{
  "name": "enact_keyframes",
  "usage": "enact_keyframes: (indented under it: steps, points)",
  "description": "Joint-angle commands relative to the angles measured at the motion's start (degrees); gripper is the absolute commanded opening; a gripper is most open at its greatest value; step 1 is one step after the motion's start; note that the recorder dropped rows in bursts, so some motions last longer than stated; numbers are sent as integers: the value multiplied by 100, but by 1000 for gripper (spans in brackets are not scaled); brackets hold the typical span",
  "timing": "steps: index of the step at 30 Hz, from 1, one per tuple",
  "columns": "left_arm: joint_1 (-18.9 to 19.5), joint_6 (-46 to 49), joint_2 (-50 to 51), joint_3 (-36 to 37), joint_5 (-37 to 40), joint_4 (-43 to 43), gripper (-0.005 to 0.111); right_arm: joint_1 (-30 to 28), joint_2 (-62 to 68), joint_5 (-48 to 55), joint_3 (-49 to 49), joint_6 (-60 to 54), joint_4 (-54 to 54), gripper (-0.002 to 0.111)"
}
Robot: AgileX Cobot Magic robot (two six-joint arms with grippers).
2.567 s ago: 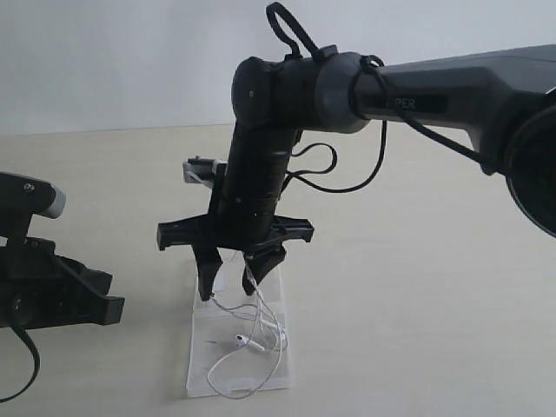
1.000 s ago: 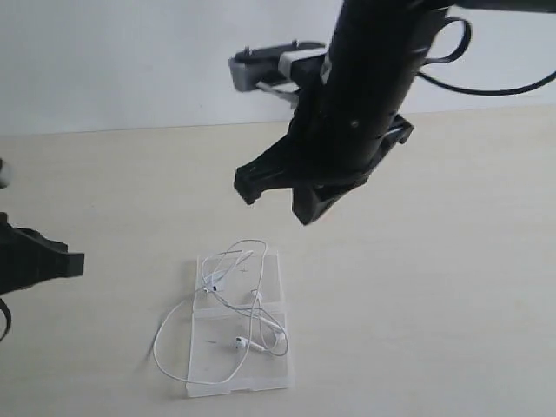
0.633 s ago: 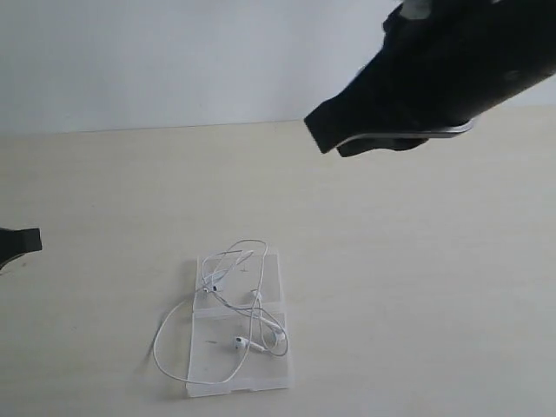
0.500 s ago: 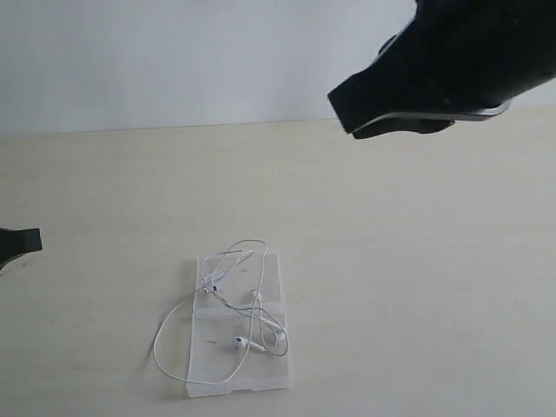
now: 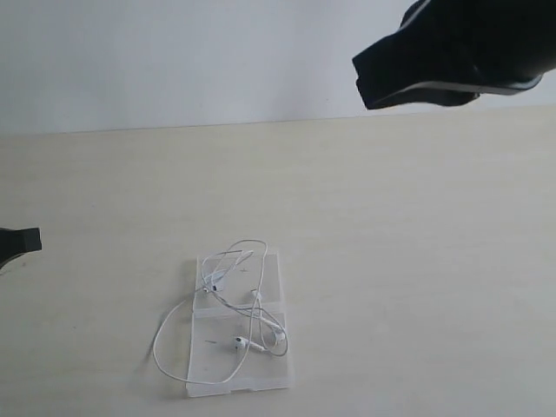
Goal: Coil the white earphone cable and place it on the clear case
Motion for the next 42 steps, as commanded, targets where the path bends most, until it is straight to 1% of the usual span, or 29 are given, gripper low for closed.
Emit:
enact_keyframes:
  steps: [1, 3, 5, 7, 8, 11, 14, 19, 22, 26, 31, 36, 42]
  points:
    - [22, 45, -21, 29, -73, 12, 0, -145, -698, -1232, 129, -37, -475, 0]
    - [22, 45, -21, 29, -84, 12, 0, -460, -1135, -2347, 504, -48, -475, 0]
    - [22, 45, -21, 29, -84, 12, 0, -899, -1652, -3519, 1069, -48, -475, 0]
    - [22, 45, -21, 29, -84, 12, 0, -1322, -2108, -4186, 1654, -48, -475, 0]
    - [22, 45, -21, 29, -84, 12, 0, -1550, -2358, -4345, 1984, 0, -475, 0]
    - [22, 45, -21, 29, -84, 12, 0, -2091, -3083, -4399, 2912, 186, -475, 0]
    - [22, 45, -21, 29, -84, 12, 0, -2513, -3693, -4399, 3824, 186, -475, 0]
    - [22, 45, -21, 29, -84, 12, 0, -3032, -4674, -4420, 5281, 198, -475, 0]
    - [22, 45, -21, 29, -84, 12, 0, -3282, -5283, -4432, 5894, 190, -475, 0]
    - [22, 45, -21, 29, -84, 12, 0, -3320, -5756, -4432, 6415, 84, -507, 0]
    - [22, 45, -21, 29, -84, 12, 0, -3320, -5902, -4432, 6751, 0, -507, 0]
    - [22, 45, -21, 29, -84, 12, 0, -3320, -6204, -4373, 6788, 0, -475, 0]
    - [22, 45, -21, 29, -84, 12, 0, -3320, -6575, -3845, 6788, -233, -475, 0]
